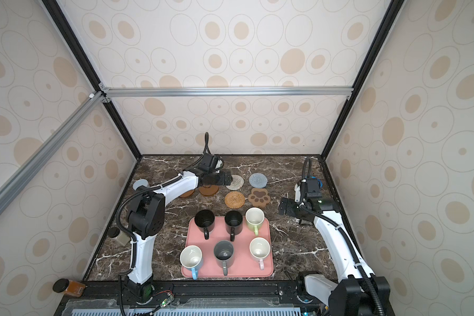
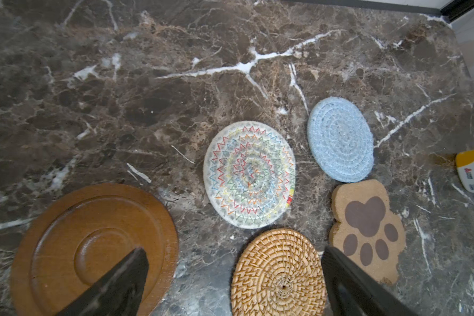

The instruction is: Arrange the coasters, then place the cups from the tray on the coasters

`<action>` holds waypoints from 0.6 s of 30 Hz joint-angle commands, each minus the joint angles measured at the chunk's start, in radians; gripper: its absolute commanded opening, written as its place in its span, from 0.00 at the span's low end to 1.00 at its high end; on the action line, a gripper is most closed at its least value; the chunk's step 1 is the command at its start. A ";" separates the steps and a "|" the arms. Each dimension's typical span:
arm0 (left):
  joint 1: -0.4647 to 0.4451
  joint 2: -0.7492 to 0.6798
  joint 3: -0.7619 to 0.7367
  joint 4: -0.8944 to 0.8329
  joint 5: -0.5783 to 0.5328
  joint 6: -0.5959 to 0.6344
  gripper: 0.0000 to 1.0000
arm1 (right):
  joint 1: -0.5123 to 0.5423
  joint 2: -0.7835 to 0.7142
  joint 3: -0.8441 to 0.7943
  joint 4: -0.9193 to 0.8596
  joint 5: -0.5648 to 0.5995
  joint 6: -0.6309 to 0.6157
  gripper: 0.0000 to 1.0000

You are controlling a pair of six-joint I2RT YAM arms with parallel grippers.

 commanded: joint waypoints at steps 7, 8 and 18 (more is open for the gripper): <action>-0.075 0.028 0.044 0.009 0.048 0.019 1.00 | 0.000 -0.056 -0.004 -0.049 0.032 -0.019 1.00; -0.083 0.037 0.051 0.008 0.054 0.021 1.00 | 0.000 -0.062 -0.007 -0.052 0.039 -0.020 1.00; -0.153 0.110 0.162 -0.069 0.093 0.052 1.00 | -0.002 -0.091 -0.040 -0.033 0.024 -0.008 1.00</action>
